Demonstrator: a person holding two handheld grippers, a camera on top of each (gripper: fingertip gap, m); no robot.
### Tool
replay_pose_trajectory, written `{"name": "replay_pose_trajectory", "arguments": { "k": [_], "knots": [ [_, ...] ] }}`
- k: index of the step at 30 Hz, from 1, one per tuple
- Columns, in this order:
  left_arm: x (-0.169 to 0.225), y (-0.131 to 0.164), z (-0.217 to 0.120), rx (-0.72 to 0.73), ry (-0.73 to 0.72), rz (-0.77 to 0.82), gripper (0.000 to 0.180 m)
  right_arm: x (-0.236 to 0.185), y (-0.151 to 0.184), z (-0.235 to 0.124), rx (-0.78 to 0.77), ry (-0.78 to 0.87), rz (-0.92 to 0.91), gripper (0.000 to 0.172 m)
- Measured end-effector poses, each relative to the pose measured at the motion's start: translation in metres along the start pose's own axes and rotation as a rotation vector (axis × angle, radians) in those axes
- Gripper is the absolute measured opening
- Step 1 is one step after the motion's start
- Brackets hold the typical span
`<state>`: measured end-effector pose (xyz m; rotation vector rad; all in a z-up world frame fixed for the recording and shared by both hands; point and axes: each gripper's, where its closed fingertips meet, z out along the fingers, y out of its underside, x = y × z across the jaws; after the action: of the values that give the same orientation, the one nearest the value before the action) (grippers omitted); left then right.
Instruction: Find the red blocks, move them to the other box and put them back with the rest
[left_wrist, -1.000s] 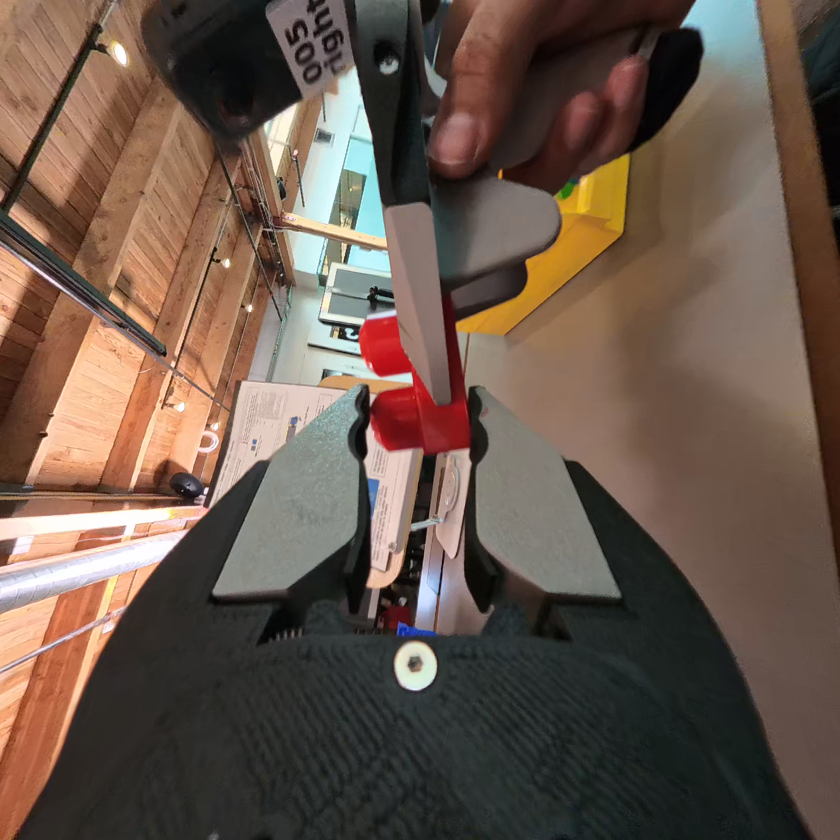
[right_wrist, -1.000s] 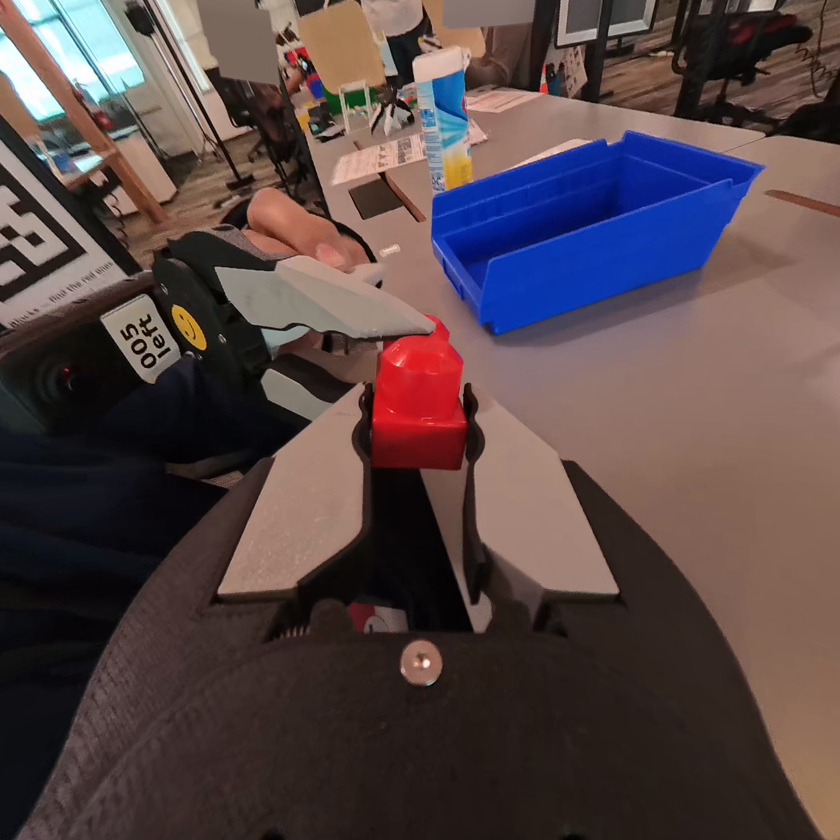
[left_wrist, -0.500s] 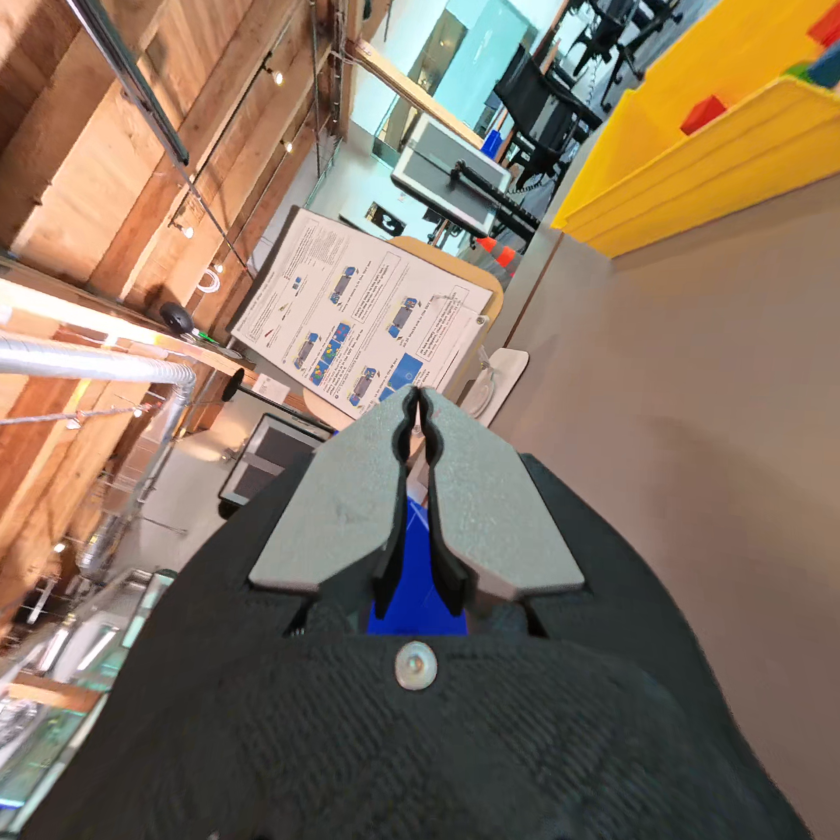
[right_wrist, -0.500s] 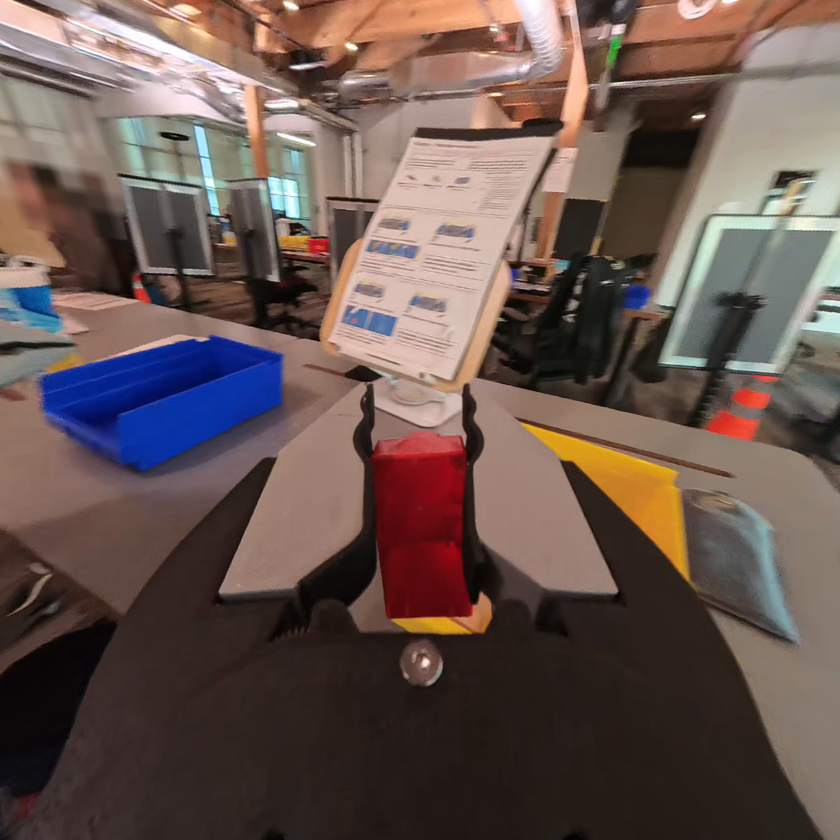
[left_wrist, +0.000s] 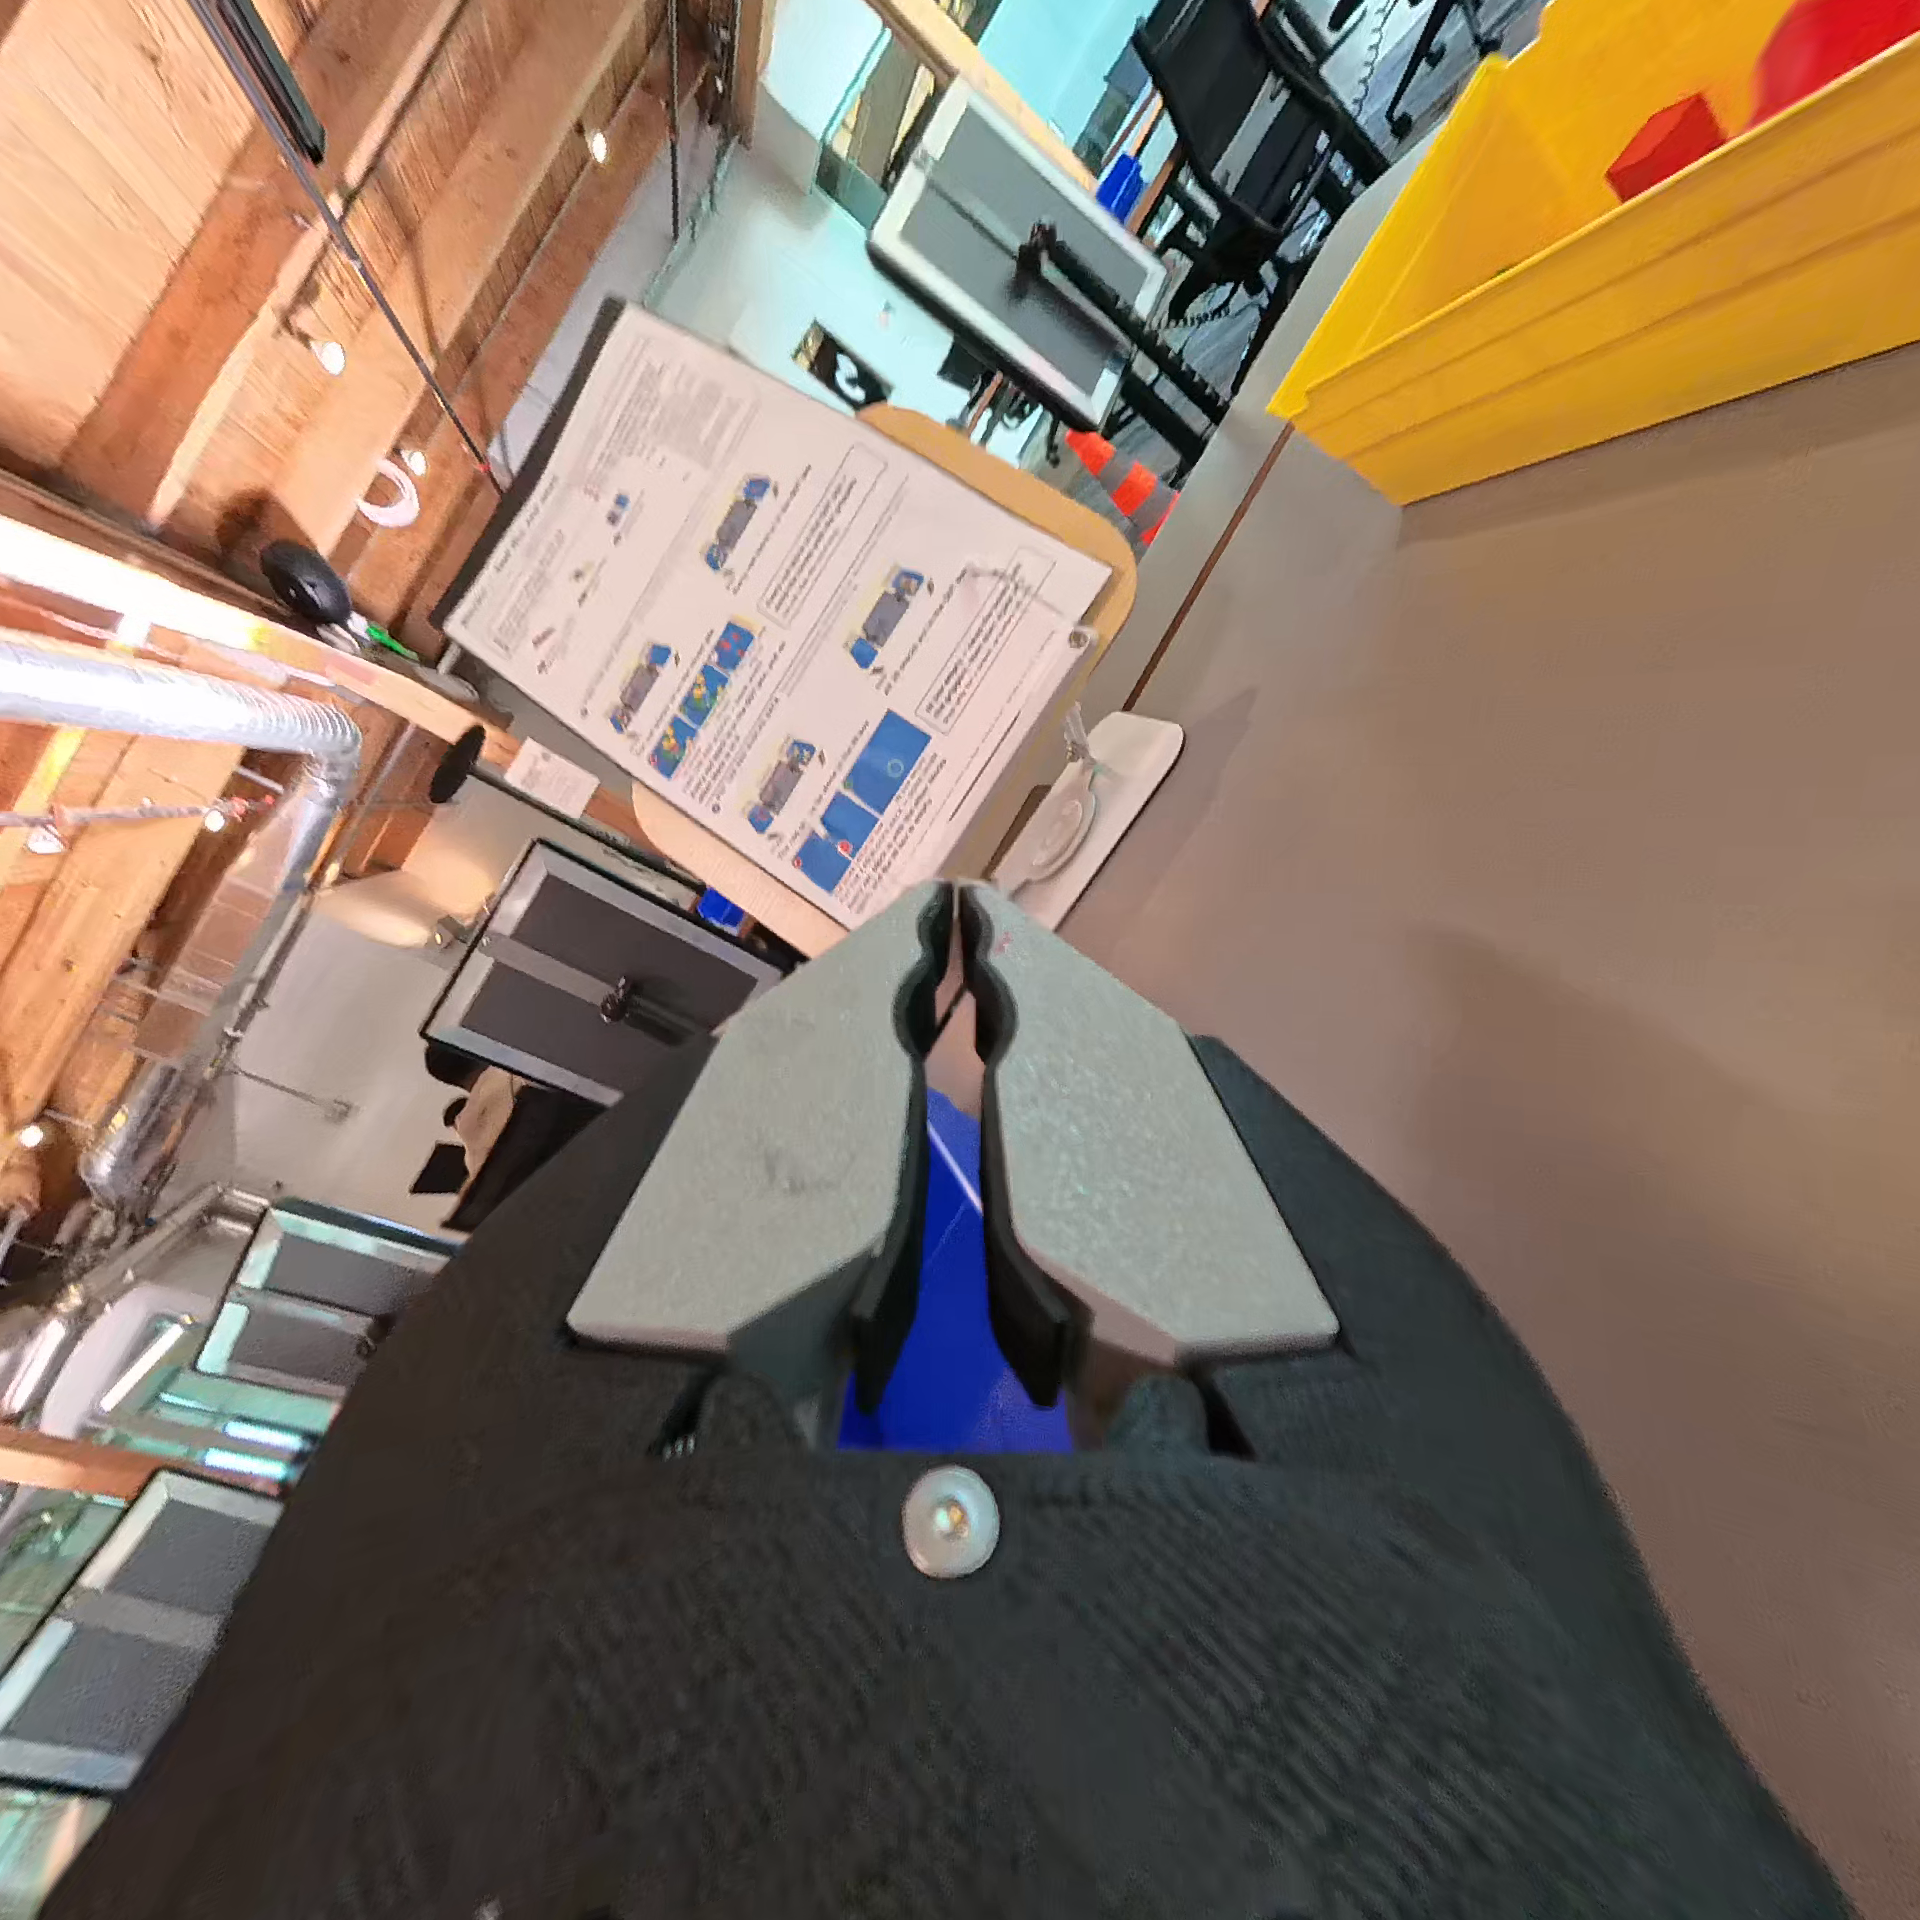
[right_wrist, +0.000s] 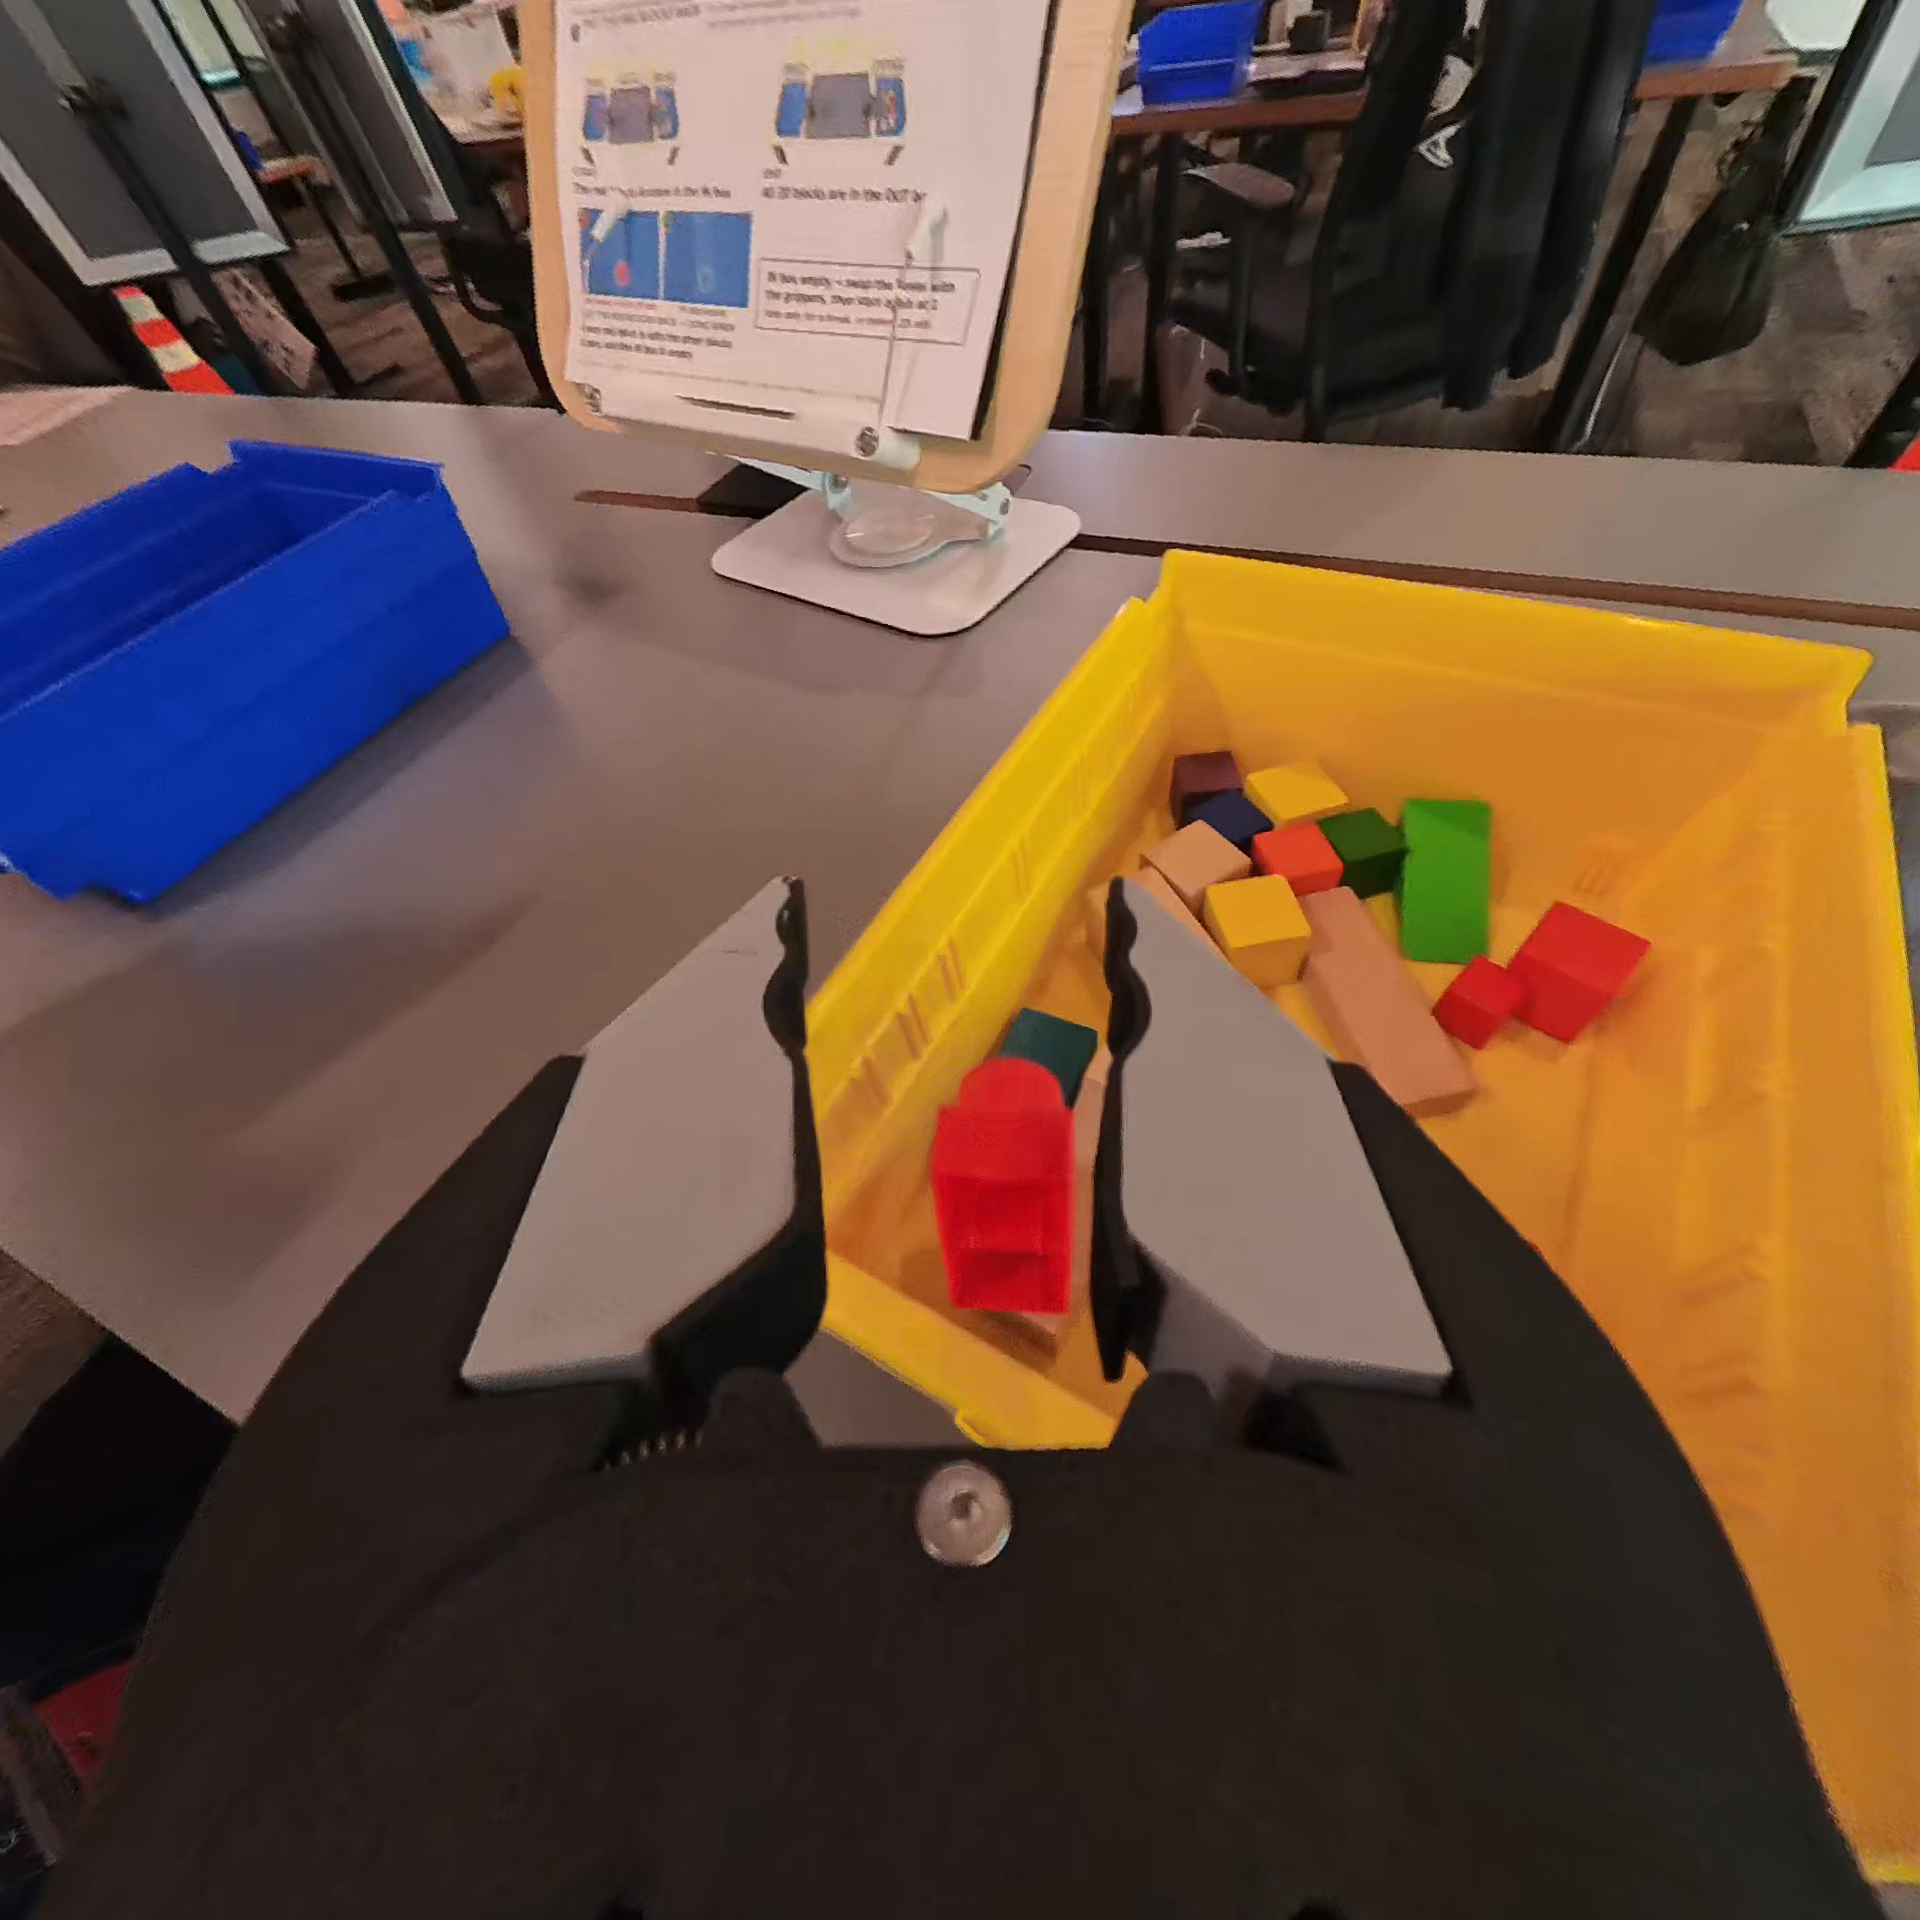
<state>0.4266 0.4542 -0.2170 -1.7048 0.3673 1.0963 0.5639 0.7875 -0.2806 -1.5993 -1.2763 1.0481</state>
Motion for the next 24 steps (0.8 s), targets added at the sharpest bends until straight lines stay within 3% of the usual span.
{"name": "replay_pose_trajectory", "arguments": {
  "k": [5, 13, 19, 24],
  "knots": [
    [-0.017, 0.046, 0.009, -0.170, -0.002, -0.169, 0.005, -0.002, -0.022, -0.025, 0.092, 0.040, -0.029, 0.052],
    [-0.040, 0.131, 0.009, -0.359, 0.028, -0.570, 0.032, -0.017, -0.040, -0.049, 0.160, 0.034, -0.071, 0.045],
    [-0.056, 0.188, 0.013, -0.411, 0.020, -0.789, 0.052, -0.023, -0.042, -0.049, 0.168, 0.027, -0.082, 0.042],
    [-0.048, 0.214, 0.049, -0.431, 0.139, -0.923, 0.062, -0.030, -0.036, -0.040, 0.136, 0.009, -0.080, 0.041]
  ]
}}
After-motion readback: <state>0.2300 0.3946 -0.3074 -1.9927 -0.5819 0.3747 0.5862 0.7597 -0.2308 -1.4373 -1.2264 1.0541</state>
